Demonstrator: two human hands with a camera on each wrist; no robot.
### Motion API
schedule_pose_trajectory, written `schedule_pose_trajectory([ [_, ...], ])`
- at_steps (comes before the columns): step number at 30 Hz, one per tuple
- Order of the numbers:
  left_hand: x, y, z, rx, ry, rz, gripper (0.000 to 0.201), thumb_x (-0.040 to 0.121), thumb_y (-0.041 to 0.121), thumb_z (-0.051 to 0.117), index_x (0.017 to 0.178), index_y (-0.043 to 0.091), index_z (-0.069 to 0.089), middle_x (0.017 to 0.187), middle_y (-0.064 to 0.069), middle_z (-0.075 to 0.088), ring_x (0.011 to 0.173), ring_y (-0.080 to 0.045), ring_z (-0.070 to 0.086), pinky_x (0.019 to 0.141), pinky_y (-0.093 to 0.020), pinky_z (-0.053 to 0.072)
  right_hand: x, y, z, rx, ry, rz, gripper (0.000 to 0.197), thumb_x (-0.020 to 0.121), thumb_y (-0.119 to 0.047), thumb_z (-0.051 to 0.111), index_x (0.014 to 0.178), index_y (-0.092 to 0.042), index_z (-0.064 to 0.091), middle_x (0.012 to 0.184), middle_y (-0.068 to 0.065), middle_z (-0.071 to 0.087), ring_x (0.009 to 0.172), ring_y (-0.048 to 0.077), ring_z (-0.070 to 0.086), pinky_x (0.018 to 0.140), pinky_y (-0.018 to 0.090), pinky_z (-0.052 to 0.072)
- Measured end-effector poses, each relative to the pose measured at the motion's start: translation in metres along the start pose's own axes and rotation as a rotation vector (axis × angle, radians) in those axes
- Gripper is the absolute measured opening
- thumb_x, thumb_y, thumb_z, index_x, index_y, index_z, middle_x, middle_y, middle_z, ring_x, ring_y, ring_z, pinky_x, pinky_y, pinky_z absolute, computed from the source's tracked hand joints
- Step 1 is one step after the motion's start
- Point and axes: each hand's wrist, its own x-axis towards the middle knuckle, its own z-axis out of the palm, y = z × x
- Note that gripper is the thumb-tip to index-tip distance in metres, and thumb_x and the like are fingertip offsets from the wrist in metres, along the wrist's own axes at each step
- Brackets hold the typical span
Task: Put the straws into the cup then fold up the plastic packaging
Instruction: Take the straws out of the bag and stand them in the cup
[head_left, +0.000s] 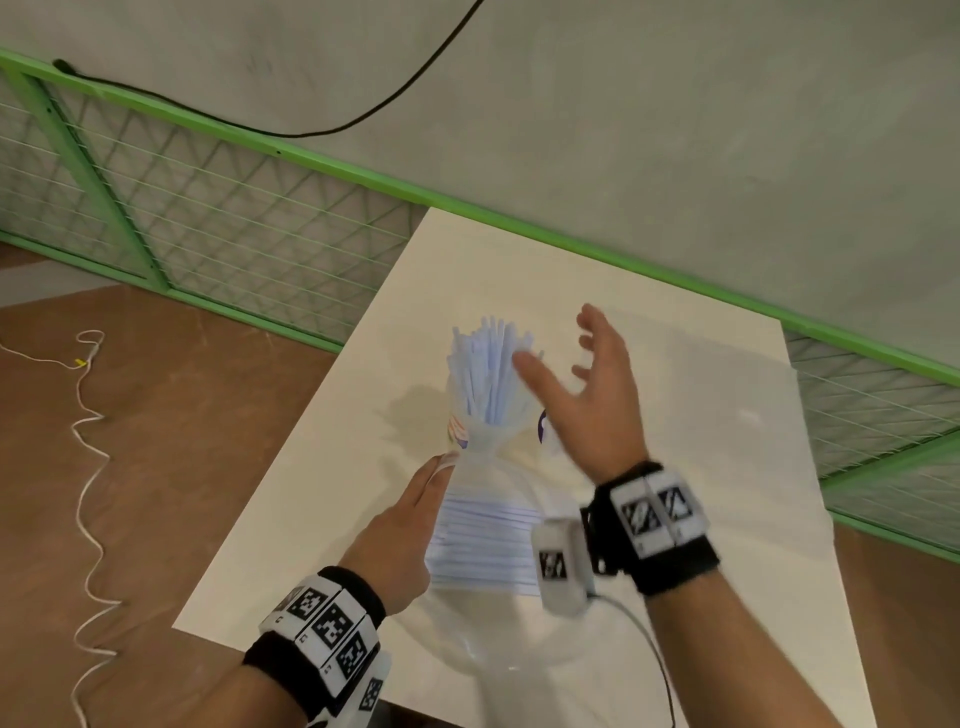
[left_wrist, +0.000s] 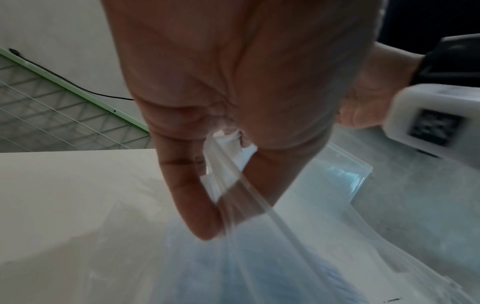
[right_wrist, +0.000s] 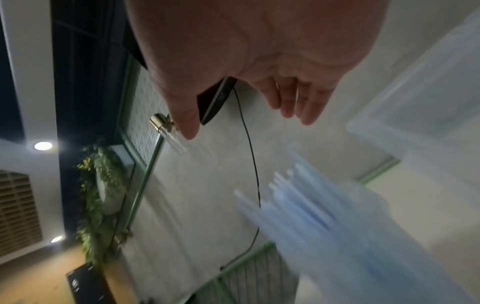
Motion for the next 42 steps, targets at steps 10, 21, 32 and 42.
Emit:
schedule_pose_trajectory([
  [10, 0.005, 0.003, -0.004, 0.055, -0.019, -0.031, 0.106, 0.078, -0.012, 0.049, 0.152, 0.033, -0.012, 0.153, 0.027, -0.024, 0.062, -0.012, 0.045, 0.054, -0.016, 0.033, 0.002, 0.036, 0.063, -0.251, -0.087, -0.045, 0.139, 0.063, -0.068, 0.077, 0.154, -0.011, -0.012, 0.164, 0.001, -0.01, 0.15, 0.018, -0.011, 0.123, 0.039, 0.006],
  [21, 0.006, -0.008, 0.001, 0.031, -0.027, -0.005, 0.112, 0.072, -0.016, 0.043, 0.15, 0.04, -0.016, 0.154, 0.029, -0.024, 0.078, -0.02, 0.061, 0.069, -0.031, 0.054, 0.06, 0.032, 0.077, -0.137, -0.186, -0.248, 0.1, 0.075, -0.028, 0.081, 0.152, -0.027, 0.016, 0.146, 0.002, 0.039, 0.132, 0.019, 0.039, 0.108, 0.035, 0.036],
  [32, 0.007, -0.012, 0.002, 0.033, -0.037, 0.02, 0.112, 0.072, -0.016, 0.041, 0.15, 0.038, -0.017, 0.155, 0.027, -0.023, 0.086, -0.019, 0.061, 0.074, -0.031, 0.054, 0.064, 0.031, 0.082, -0.123, -0.11, -0.501, 0.098, 0.074, -0.003, 0.078, 0.149, -0.034, 0.024, 0.158, 0.003, 0.022, 0.126, -0.011, 0.036, 0.088, 0.036, 0.054],
  [42, 0.005, -0.014, 0.003, 0.029, -0.035, 0.034, 0.113, 0.071, -0.016, 0.042, 0.15, 0.041, -0.016, 0.153, 0.032, -0.023, 0.089, -0.021, 0.063, 0.075, -0.037, 0.056, 0.065, 0.037, 0.085, -0.254, -0.128, -0.513, 0.084, 0.079, -0.019, 0.08, 0.147, -0.034, 0.033, 0.153, 0.001, 0.03, 0.118, 0.016, 0.051, 0.083, 0.032, 0.055],
])
